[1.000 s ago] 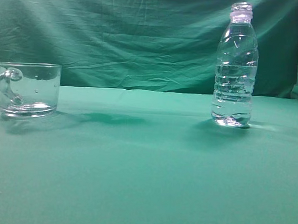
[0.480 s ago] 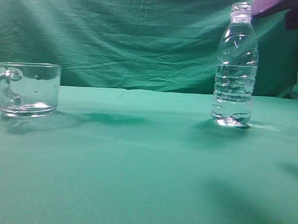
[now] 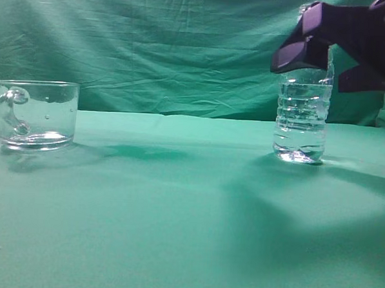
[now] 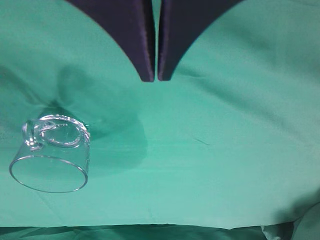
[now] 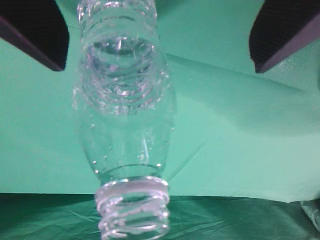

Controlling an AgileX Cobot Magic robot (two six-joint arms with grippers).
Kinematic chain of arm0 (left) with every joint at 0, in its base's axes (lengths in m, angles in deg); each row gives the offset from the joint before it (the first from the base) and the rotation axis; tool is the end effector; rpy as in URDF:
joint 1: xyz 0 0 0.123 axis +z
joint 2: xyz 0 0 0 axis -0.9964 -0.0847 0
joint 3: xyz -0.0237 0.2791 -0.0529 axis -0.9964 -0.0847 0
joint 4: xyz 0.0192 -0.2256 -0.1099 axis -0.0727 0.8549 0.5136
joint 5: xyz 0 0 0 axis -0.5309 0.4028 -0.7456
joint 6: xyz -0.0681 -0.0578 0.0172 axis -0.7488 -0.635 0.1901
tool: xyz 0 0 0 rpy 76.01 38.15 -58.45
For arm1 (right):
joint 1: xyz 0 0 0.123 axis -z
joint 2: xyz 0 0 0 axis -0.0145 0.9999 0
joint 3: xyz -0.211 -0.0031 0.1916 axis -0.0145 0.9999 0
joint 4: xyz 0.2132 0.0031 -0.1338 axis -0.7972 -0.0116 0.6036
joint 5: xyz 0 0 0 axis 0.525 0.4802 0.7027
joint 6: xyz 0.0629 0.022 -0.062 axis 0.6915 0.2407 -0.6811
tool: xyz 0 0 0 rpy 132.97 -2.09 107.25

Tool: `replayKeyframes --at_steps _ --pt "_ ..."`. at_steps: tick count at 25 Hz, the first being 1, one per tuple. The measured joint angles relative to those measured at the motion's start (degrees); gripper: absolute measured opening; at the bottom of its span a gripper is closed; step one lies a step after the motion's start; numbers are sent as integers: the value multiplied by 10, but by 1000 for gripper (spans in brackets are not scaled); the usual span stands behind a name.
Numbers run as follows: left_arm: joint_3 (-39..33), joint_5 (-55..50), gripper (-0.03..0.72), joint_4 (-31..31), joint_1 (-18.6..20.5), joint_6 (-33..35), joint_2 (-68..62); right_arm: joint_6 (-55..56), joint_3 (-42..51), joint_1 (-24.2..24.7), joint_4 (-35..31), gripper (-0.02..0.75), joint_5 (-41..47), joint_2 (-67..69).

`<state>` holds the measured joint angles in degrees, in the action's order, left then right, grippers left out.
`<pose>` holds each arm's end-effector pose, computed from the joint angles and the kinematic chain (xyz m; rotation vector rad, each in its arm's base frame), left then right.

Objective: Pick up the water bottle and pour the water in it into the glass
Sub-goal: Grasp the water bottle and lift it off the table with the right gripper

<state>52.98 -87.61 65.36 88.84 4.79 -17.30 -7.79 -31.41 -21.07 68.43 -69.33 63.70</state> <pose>0.0524 0.0006 0.1738 -0.0110 1.8460 0.0372 0.2514 0.1102 0.1458 -0.2993 1.8381 0.4438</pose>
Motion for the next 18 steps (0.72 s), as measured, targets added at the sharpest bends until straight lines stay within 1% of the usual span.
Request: replayKeyframes --at_steps 9,10,12,13,15,16,17,18 --pt "0 0 0 0 0 0 0 0 -85 0 -10 645 -20 111" --pt "0 0 0 0 0 0 0 0 -92 0 -11 604 -25 118" --pt "0 0 0 0 0 0 0 0 -100 0 -11 598 -31 130" --pt "0 0 0 0 0 0 0 -1 -101 0 -13 545 -35 132" --pt "0 0 0 0 0 0 0 -9 -104 0 -14 494 -36 135" --pt "0 0 0 0 0 0 0 -14 -105 0 -15 506 -37 136" --pt "0 0 0 0 0 0 0 -18 -105 0 -15 458 -40 136" --pt "0 0 0 0 0 0 0 -22 -105 0 -15 442 -40 136"
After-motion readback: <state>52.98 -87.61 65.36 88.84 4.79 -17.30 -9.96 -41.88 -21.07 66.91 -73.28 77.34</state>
